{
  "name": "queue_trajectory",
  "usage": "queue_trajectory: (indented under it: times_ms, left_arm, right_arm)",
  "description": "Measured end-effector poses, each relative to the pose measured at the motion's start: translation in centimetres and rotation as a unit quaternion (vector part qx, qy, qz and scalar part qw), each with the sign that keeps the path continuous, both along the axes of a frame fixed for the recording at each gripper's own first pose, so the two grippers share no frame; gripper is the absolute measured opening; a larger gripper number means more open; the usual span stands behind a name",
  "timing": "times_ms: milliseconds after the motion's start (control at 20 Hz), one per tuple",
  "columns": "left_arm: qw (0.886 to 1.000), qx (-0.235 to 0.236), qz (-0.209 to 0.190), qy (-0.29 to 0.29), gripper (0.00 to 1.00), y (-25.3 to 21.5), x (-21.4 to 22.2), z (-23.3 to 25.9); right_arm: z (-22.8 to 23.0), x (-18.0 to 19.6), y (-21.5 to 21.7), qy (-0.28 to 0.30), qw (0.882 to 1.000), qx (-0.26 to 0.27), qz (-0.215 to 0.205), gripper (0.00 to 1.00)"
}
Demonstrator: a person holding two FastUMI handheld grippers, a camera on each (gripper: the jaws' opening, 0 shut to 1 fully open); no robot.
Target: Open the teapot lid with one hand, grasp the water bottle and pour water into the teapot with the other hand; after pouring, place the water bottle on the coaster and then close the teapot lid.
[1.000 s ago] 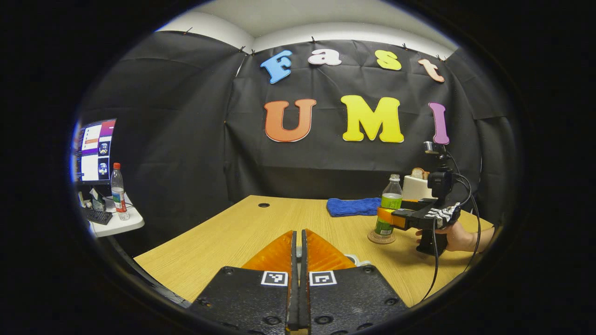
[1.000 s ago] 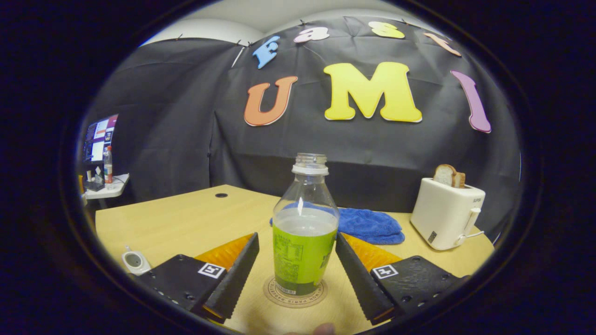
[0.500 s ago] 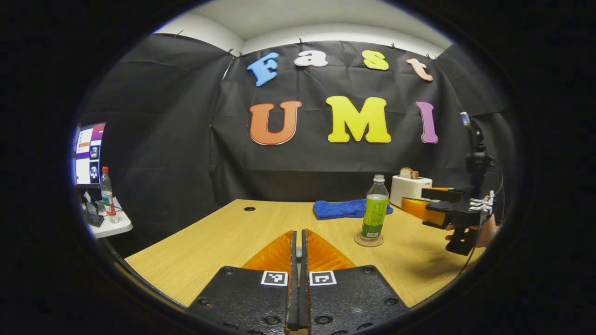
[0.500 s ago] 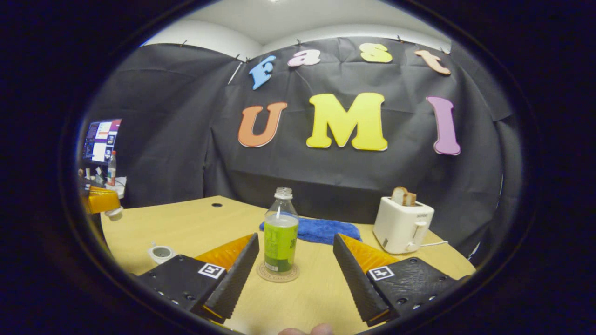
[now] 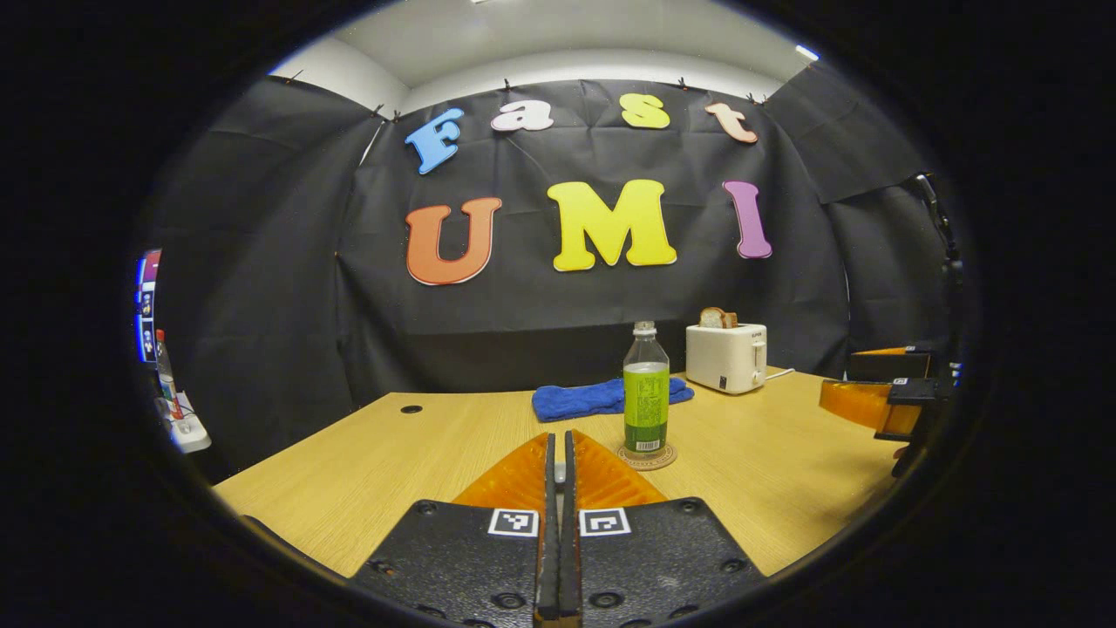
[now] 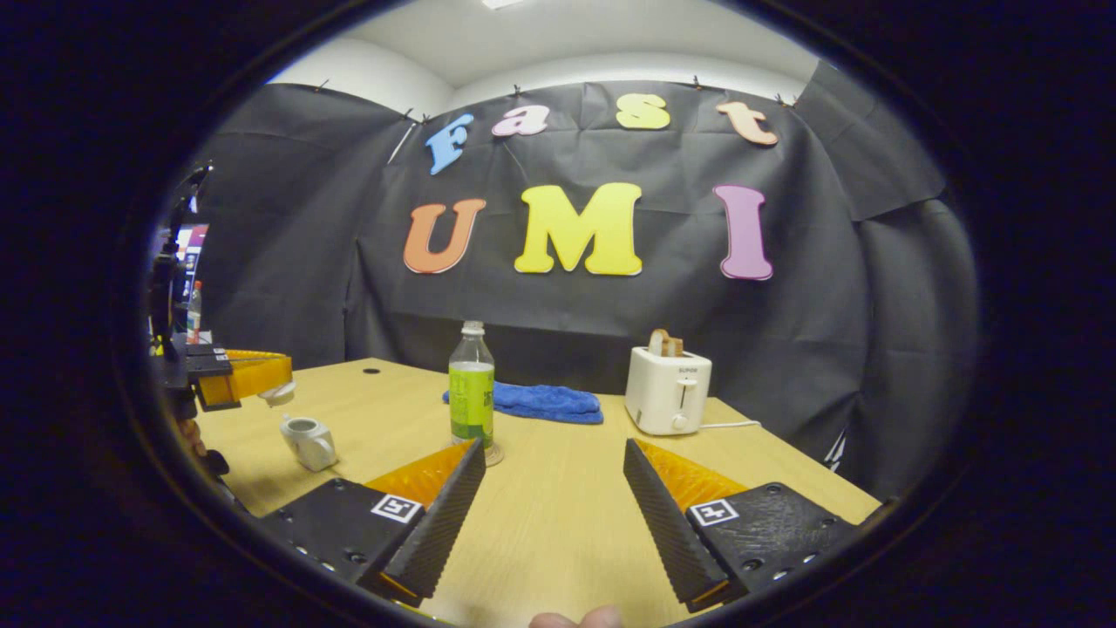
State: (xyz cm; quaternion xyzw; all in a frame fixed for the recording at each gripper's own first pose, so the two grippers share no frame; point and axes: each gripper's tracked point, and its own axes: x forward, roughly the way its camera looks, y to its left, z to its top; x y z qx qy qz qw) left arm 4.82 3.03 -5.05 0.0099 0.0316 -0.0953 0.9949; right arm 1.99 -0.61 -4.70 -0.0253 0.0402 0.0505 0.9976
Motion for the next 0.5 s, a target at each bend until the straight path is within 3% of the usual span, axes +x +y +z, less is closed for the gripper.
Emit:
queue_trajectory:
  times_ms: [250,500]
  left_arm:
    - [0.999,-0.005,0.02,0.027,0.03,1.2,1.6,-2.6]
    - [0.998,-0.016,0.03,0.045,0.03,2.1,2.6,-4.4]
  right_arm:
    - [-0.5,0.1,-1.2,0.004,1.0,0.002,-0.013,0.99]
    - [-1.1,0.7,-1.1,0.015,1.0,0.009,-0.011,0.95]
